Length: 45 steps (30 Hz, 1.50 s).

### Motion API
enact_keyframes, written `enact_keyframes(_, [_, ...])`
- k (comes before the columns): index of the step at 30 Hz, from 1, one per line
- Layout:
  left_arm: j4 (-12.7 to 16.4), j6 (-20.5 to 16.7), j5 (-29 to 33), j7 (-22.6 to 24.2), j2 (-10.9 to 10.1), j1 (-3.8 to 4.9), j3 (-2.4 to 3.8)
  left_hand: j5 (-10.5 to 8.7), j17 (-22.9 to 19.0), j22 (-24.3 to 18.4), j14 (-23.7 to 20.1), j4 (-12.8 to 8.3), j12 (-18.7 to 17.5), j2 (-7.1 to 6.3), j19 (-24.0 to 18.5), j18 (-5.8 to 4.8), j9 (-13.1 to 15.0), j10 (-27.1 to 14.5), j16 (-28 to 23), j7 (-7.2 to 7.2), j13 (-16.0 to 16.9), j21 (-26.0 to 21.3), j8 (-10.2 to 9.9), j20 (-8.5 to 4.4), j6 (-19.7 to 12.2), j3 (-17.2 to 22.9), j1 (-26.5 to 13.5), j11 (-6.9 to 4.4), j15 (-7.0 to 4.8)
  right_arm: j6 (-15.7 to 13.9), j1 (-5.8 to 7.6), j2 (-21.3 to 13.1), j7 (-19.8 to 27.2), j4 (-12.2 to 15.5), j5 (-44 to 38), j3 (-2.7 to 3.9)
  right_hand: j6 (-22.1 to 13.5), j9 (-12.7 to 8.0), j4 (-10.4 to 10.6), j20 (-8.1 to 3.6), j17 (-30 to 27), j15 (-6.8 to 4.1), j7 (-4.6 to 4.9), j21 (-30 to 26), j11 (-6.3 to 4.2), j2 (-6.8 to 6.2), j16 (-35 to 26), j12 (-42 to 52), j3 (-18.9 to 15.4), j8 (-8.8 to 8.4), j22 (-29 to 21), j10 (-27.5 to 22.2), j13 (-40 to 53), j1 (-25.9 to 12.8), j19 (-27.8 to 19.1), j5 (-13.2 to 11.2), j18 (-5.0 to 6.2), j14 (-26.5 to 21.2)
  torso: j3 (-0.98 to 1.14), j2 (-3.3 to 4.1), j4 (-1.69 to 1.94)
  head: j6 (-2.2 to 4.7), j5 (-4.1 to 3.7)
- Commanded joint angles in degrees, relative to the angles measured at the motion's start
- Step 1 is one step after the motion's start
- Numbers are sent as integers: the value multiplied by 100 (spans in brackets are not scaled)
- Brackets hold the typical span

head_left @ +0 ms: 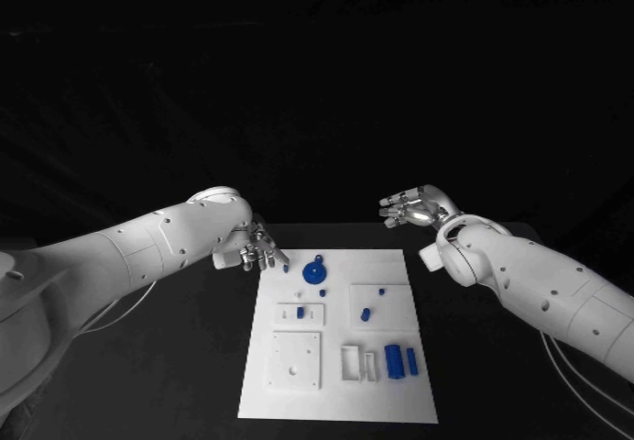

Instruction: Assemble the parts on the task board

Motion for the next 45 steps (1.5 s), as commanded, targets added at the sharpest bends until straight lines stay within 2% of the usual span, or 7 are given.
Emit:
enact_keyframes(1, [-203, 197, -160, 186, 76, 34, 5, 19, -7, 97, -26, -27, -22, 46, -4, 12, -60, 178, 41, 9, 5, -22, -24, 40, -2, -6, -4, 30, -2, 1, 2, -12, 20, 24, 17, 4, -42, -3, 7, 12, -6, -3, 0, -22, -6, -8, -15, -20, -35, -3, -15, -35, -9, -71, 21, 35, -28, -38, 7, 47, -33, 24, 35])
enact_keyframes(8, [-549, 257, -136, 329, 229, 46, 5, 31, -26, 95, -39, -61, -38, 113, -4, 14, -184, 163, 26, 36, -4, -35, -26, 41, -80, -7, 16, 43, 2, -79, 28, -23, 5, 71, 13, 4, -43, -1, 23, 14, -3, -4, -2, -36, -9, -26, -10, -19, -56, -1, -64, -34, -8, -85, 40, 53, -28, -37, 2, 120, -75, 72, 32])
enact_keyframes(17, [-880, 140, -87, 471, 437, 2, 2, 18, -55, 95, -34, -73, -41, 148, 21, 39, -989, 156, 19, 122, -6, -60, -27, 57, -219, -47, -9, 77, 19, -130, 97, -35, -2, 130, 7, 5, -42, -1, 33, 16, -3, -2, -3, -56, -8, -36, -11, -19, -63, -1, -124, -37, -8, -84, 58, 61, -31, -43, 4, 212, -126, 118, 52])
enact_keyframes(23, [-1010, 77, -16, 527, 534, -45, 2, -41, -66, 97, -32, 9, -41, 87, 30, 44, -1273, 151, 15, 159, -5, -74, -26, 63, -316, -76, -55, 93, 25, -153, 128, -35, -18, 157, 1, 5, -44, -1, 33, 16, -2, -4, -3, -58, -9, -40, -9, -18, -64, -1, -141, -36, -8, -81, 65, 55, -32, -40, 2, 247, -146, 137, 64])
enact_keyframes(27, [-1084, 22, 9, 546, 576, -65, 1, -125, -87, 97, -45, 120, -41, -6, 24, 61, -1899, 123, 1, 223, 2, -84, -27, 80, -554, -42, -64, 121, 43, -167, 140, -33, -24, 164, 0, 5, -44, -1, 33, 16, -2, -4, -3, -58, -9, -40, -9, -18, -64, -1, -141, -36, -8, -81, 65, 55, -32, -40, 1, 253, -150, 150, 66])
enact_keyframes(32, [-1151, -13, 39, 559, 593, -76, 0, -275, -118, 99, -54, 245, -77, -128, 42, 78, -2364, 91, -34, 281, -20, -116, -17, 95, -719, 45, -61, 135, 59, -168, 146, -32, -25, 167, 0, 6, -51, -2, 34, 18, -4, -1, -1, -64, -6, -45, -12, -19, -65, -1, -162, -37, -9, -78, 66, 58, -33, -46, 5, 252, -151, 159, 65])
enact_keyframes(45, [-1207, 9, 78, 586, 599, -187, -1, -269, -119, 99, -51, 237, -70, -97, 41, 84, -2472, 93, -26, 296, -17, -128, -17, 102, -695, 58, -45, 148, 65, -163, 150, -22, -16, 169, 5, 6, -51, -2, 34, 18, -4, -1, -1, -64, -6, -45, -12, -19, -65, -1, -162, -37, -9, -78, 66, 58, -33, -46, 6, 259, -157, 168, 45])
